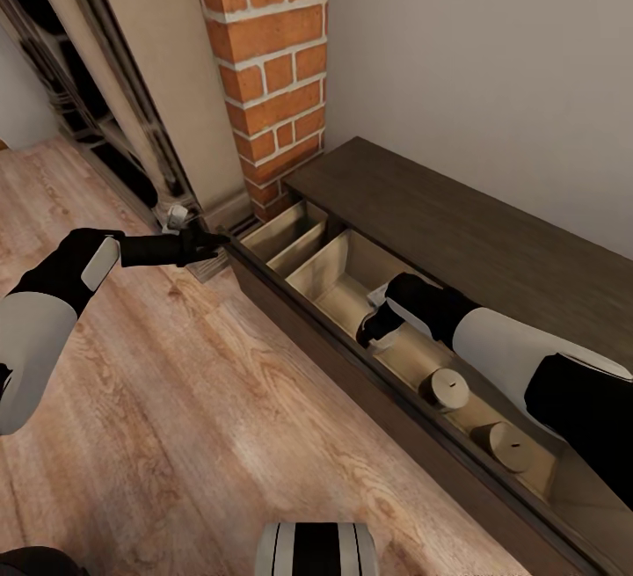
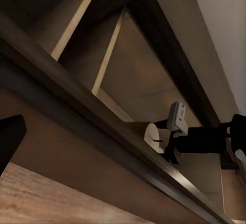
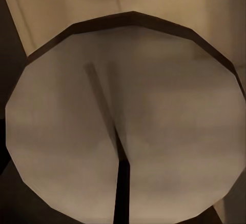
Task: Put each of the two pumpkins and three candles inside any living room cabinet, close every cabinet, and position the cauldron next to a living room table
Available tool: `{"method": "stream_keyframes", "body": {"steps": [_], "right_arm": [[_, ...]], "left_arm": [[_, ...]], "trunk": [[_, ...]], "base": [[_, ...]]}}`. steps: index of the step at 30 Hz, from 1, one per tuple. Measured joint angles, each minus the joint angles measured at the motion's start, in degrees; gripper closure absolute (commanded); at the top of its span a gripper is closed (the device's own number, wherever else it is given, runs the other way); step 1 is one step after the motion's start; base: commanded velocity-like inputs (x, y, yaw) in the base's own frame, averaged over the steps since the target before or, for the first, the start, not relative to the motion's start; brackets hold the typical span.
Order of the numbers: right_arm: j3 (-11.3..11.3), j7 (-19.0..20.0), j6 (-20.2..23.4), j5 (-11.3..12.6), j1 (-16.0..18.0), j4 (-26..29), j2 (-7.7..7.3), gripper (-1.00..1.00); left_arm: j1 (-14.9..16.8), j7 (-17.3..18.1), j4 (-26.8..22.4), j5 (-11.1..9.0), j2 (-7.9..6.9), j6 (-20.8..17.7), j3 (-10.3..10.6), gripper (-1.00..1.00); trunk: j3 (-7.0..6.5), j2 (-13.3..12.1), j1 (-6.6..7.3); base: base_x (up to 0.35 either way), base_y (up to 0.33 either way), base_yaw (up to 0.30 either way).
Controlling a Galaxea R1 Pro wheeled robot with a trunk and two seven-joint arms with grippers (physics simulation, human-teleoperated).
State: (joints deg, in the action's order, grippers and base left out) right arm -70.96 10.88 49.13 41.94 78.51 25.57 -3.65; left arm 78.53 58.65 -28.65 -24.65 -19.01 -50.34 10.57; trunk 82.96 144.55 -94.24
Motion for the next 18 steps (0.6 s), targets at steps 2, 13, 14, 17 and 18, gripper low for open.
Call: {"method": "stream_keyframes", "body": {"steps": [2, 13, 14, 17, 18], "right_arm": [[0.0, 0.0, 0.0, 0.0, 0.0, 0.0, 0.00, 1.00], [-0.1, 0.0, 0.0, 0.0, 0.0, 0.0, 0.00, 1.00], [-0.1, 0.0, 0.0, 0.0, 0.0, 0.0, 0.00, 1.00], [-0.1, 0.0, 0.0, 0.0, 0.0, 0.0, 0.00, 1.00], [-0.1, 0.0, 0.0, 0.0, 0.0, 0.0, 0.00, 1.00]], "left_arm": [[0.0, 0.0, 0.0, 0.0, 0.00, 0.0, 0.0, -1.00], [0.0, 0.0, 0.0, 0.0, 0.00, 0.0, 0.0, -1.00], [0.0, 0.0, 0.0, 0.0, 0.00, 0.0, 0.0, -1.00], [0.0, 0.0, 0.0, 0.0, 0.00, 0.0, 0.0, -1.00], [0.0, 0.0, 0.0, 0.0, 0.00, 0.0, 0.0, -1.00]], "trunk": [[0.00, 0.0, 0.00], [0.00, 0.0, 0.00], [0.00, 0.0, 0.00], [0.00, 0.0, 0.00], [0.00, 0.0, 0.00]], "base": [[0.000, 0.000, 0.000], [0.019, -0.024, 0.000], [0.004, -0.006, 0.000], [0.002, -0.003, 0.000], [0.000, 0.000, 0.000]]}}
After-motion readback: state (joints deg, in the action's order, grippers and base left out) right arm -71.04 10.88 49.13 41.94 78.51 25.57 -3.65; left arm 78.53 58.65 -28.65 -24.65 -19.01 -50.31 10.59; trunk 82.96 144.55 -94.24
